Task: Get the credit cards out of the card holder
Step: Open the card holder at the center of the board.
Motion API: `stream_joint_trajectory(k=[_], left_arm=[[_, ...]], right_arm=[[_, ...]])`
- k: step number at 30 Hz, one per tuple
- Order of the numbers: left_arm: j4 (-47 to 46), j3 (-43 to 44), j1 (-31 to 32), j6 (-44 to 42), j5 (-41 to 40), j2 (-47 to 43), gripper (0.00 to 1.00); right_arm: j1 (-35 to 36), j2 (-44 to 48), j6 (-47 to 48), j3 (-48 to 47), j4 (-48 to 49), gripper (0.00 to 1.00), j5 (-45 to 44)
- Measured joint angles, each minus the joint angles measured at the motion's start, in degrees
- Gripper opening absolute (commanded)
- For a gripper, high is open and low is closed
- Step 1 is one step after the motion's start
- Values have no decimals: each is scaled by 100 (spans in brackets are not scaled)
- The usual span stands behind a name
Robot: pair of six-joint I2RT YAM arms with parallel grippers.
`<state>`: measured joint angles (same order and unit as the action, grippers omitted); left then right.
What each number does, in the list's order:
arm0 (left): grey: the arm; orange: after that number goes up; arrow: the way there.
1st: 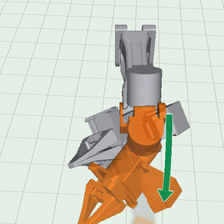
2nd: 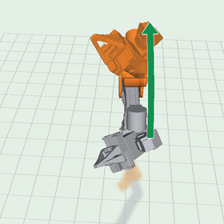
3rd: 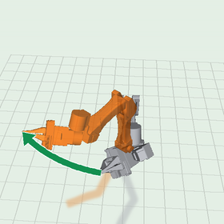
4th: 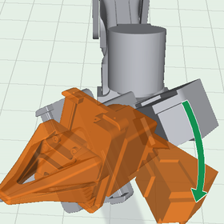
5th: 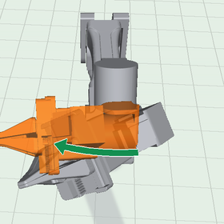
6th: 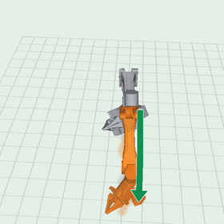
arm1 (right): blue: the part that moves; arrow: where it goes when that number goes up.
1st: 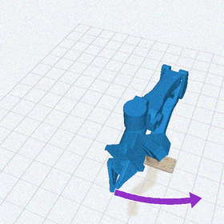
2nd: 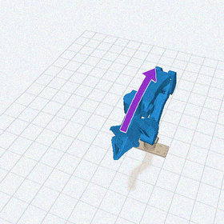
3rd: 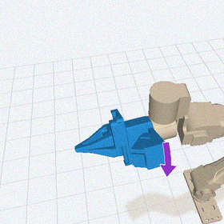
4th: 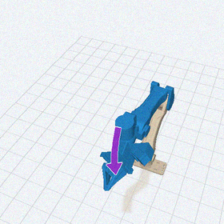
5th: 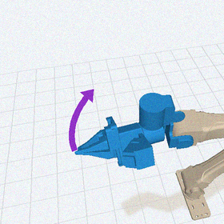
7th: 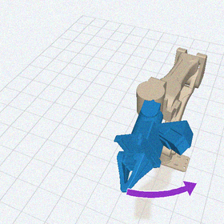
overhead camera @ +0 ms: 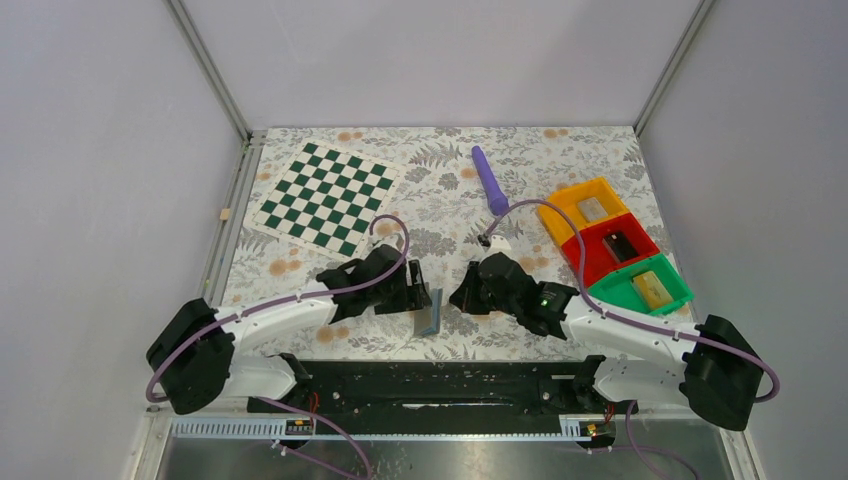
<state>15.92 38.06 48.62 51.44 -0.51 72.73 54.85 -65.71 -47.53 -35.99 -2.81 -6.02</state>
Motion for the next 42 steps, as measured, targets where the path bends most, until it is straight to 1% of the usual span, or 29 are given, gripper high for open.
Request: stream_joint_trajectory(k=[8,14,22,29,33,36,39,42], left_arm=[[601,33,7,22,-619,-435,70],[1143,44,4,208,-1106,-540,69],[1670,125,-2,304,-1279,-538,69],[1742,608,-4,72,-968,-636,66],[1668,977,-4,-26,-737,-868,66],[1331,1005,-4,-90,-284,-1029,65],[896,977,-4,-109,188,-977,65],[699,977,0,-116,343,-761,64]], right_arm=[[-212,269,105,229,-83,0,-50],[-356,372,234,339,-122,0,-59],[-363,374,299,372,-122,0,-42],[-363,448,363,348,-214,0,76],[-365,566,380,243,-221,0,125],[-365,555,396,111,-221,0,186],[-365,538,393,61,-201,0,280],[-365,514,385,57,-184,0,354]])
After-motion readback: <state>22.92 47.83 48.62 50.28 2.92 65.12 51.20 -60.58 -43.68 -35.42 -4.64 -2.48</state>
